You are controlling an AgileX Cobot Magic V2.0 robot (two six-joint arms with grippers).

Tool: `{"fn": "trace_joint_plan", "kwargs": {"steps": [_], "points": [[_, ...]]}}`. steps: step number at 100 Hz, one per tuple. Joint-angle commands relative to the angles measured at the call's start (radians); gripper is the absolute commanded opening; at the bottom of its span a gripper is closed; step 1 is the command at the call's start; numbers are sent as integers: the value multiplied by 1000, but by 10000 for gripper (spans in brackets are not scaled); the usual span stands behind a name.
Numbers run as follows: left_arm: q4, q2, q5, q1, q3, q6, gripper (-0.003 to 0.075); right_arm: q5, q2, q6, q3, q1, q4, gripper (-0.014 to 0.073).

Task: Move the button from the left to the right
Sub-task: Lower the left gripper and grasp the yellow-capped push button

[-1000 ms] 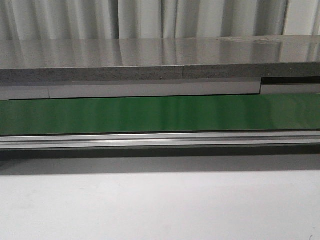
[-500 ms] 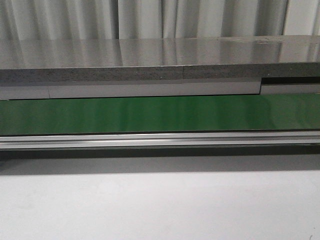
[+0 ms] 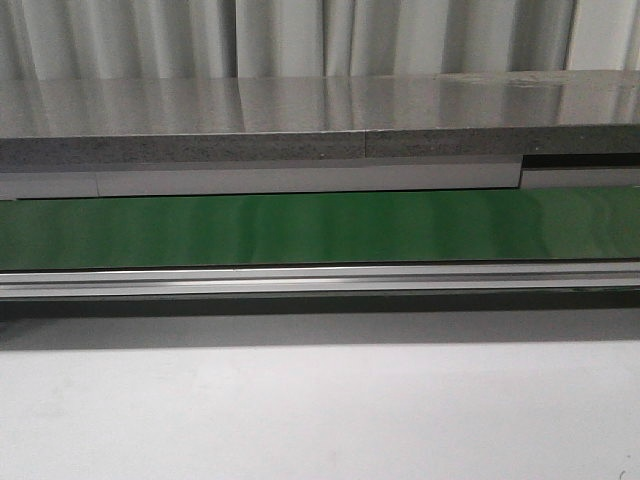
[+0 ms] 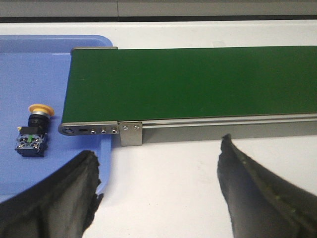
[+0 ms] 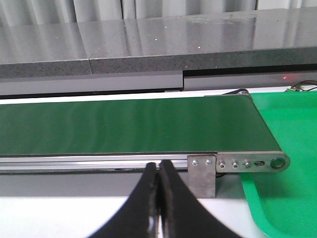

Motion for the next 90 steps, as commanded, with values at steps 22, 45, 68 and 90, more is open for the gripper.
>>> {"fn": "trace_joint_plan", "kwargs": {"steps": [22,45,68,90], "points": [[341,194,-8,-6,-107,-211,493,-83,-20,-1,-15,-1,-5,-67],[376,438,11,7,-266,-213,494,-83,-20,-1,-15,-1,-5,-67],[348,663,11,161,-438,-152,494,-83,-20,-1,-15,-1,-5,-67],[185,855,-6,328,-537,22,494,-83,-20,-1,-15,-1,-5,-67]]}}
